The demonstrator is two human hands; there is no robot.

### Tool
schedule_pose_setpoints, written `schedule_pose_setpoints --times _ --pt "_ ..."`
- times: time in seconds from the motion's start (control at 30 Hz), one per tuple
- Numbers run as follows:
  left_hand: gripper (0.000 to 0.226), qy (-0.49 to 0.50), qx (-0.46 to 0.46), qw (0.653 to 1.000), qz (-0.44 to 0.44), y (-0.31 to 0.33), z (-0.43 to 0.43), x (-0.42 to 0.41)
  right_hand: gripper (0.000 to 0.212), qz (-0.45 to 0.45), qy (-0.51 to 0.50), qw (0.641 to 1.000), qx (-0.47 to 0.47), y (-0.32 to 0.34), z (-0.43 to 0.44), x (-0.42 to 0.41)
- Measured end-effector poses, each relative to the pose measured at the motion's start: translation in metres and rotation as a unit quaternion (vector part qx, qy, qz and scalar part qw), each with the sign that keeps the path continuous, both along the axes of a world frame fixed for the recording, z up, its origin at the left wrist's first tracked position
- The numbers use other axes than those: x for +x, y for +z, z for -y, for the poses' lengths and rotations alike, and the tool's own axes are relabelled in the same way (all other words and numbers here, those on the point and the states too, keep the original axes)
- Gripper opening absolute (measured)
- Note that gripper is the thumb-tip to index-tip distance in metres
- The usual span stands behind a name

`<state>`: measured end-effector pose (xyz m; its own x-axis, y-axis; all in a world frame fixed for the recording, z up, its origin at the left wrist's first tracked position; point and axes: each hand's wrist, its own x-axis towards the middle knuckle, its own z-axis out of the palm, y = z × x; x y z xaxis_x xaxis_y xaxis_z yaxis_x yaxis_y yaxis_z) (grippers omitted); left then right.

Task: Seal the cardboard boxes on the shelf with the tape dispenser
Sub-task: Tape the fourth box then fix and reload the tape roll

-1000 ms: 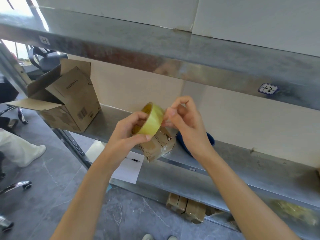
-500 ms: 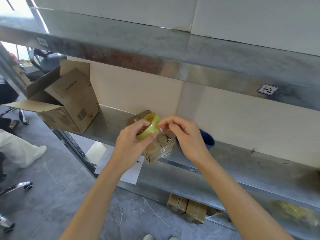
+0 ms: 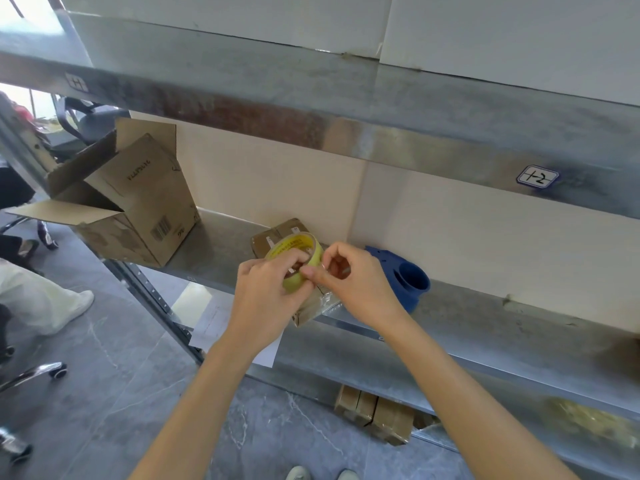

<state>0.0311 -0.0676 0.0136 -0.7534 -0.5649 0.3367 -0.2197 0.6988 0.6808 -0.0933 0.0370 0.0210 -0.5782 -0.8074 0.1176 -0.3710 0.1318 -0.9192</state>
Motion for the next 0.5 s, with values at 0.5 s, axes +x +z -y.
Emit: schedule_pose_setpoints --times 0.5 --pt "0.014 -0.048 0.037 0.997 0.048 -0.007 0.03 0.005 0.022 -0.013 0.113 0.994 0.008 -0.003 -0.018 -0.034"
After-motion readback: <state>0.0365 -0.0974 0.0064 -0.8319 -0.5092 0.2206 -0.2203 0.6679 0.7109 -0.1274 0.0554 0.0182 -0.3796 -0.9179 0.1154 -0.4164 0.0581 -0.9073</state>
